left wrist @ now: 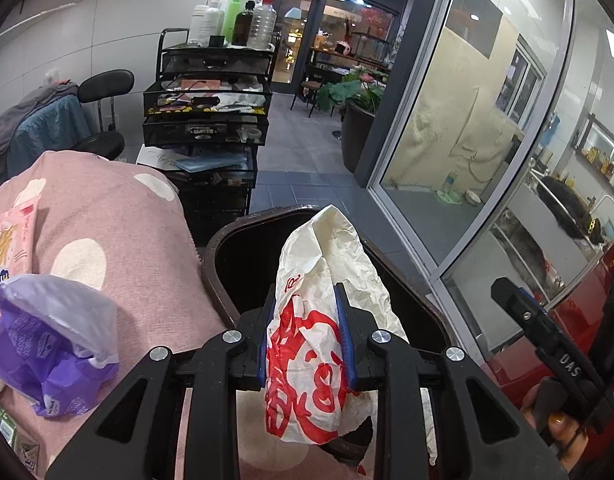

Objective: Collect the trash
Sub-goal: 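Drop the white-and-red plastic bag into the bin with the left gripper, then move both tools back over the table, then grasp the teal cloth with the left gripper while the right grasps the purple bag, then carry the purple bag into the black bin and open the right gripper while the left carries the teal cloth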

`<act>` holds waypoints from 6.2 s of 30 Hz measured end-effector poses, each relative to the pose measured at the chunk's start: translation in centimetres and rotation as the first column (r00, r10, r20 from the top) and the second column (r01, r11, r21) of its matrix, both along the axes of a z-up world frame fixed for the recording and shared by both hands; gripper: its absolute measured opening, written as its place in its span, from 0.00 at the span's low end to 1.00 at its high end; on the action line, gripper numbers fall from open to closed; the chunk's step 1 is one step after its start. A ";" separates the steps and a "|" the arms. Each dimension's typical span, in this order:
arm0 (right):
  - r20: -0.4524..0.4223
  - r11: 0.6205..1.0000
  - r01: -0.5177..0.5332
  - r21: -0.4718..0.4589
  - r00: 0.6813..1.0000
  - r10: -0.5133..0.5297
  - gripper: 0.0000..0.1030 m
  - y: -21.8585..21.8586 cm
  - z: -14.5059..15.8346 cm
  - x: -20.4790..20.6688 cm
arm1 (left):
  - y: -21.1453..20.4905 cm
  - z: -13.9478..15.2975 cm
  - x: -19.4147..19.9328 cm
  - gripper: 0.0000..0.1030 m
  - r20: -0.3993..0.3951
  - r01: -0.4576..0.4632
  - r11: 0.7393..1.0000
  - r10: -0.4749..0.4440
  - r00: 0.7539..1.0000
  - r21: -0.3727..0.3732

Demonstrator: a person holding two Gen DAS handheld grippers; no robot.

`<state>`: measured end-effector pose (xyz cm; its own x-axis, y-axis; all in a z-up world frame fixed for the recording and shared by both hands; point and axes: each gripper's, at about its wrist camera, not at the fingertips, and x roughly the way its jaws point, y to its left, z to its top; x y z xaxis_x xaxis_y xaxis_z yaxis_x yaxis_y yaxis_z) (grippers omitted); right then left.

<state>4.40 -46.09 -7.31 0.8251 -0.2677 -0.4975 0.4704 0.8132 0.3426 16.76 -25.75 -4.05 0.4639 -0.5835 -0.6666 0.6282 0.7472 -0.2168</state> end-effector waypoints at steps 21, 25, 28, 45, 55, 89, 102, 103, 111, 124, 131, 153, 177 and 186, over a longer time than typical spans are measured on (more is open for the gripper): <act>0.008 0.999 0.033 -0.005 0.999 -0.033 0.92 -0.5 0.2 -0.4 | -2.3 0.0 -1.2 0.94 0.075 0.042 0.998 -0.046 0.996 0.050; 0.008 1.000 0.030 -0.004 1.000 -0.030 0.93 -0.6 0.2 -0.5 | -1.5 0.8 -1.9 0.95 0.098 0.045 0.999 -0.047 0.994 0.027; 0.011 1.000 0.027 0.001 1.000 -0.027 0.93 -0.5 0.1 -0.4 | -0.6 1.7 -2.7 0.95 0.124 0.041 0.999 -0.041 0.991 0.002; 0.021 0.995 -0.096 -0.008 0.995 0.097 0.93 2.6 1.3 1.7 | 7.6 3.9 -6.0 0.95 0.224 -0.092 0.994 0.102 0.969 -0.055; 0.021 0.960 -0.276 -0.039 0.961 0.277 0.93 7.2 2.2 4.0 | 13.0 3.4 -7.1 0.95 0.262 -0.222 0.974 0.226 0.938 -0.044; -0.255 0.657 -0.738 -0.152 0.672 0.695 0.93 24.7 1.0 13.4 | 39.2 -2.7 -1.9 0.94 0.011 -0.683 0.727 0.684 0.729 0.066; -0.285 0.660 -0.747 -0.078 0.651 0.703 0.32 23.1 0.0 17.9 | 39.3 -3.8 0.9 0.47 -0.038 -0.625 0.774 0.631 0.775 0.103; -0.280 0.657 -0.750 -0.078 0.649 0.707 0.28 23.1 0.1 17.7 | 39.3 -3.8 0.8 0.41 -0.035 -0.628 0.771 0.634 0.772 0.104; -0.220 0.666 -0.744 -0.052 0.659 0.719 0.19 22.9 0.7 16.0 | 38.8 -2.0 -1.6 0.30 0.018 -0.648 0.759 0.648 0.761 0.053; -0.107 0.722 -0.691 -0.027 0.720 0.686 0.18 19.7 2.6 12.2 | 34.7 0.8 -5.8 0.31 0.078 -0.615 0.787 0.617 0.783 -0.049; -0.065 0.763 -0.646 0.000 0.762 0.645 0.18 17.1 2.9 10.3 | 31.6 1.5 -6.5 0.31 0.090 -0.559 0.826 0.563 0.821 -0.073; -0.001 0.899 -0.431 0.076 0.902 0.433 0.18 8.2 1.7 6.0 | 19.9 2.9 -6.1 0.31 0.107 -0.299 0.947 0.311 0.944 -0.116; -0.200 0.971 -0.169 0.171 0.959 0.202 0.19 1.5 -5.5 6.6 | 11.9 2.3 -5.4 0.31 0.071 -0.119 0.986 0.127 0.989 -0.115; -0.210 0.981 -0.101 0.167 0.968 0.136 0.79 1.3 -6.7 5.9 | 11.0 1.9 -5.0 0.31 0.039 -0.096 0.989 0.101 0.994 -0.116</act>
<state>10.29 -44.77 -13.99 0.7123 -0.0805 -0.6972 0.4513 0.8134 0.3671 11.75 -14.73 -2.19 0.5509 -0.6042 -0.5757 0.5637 0.7781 -0.2773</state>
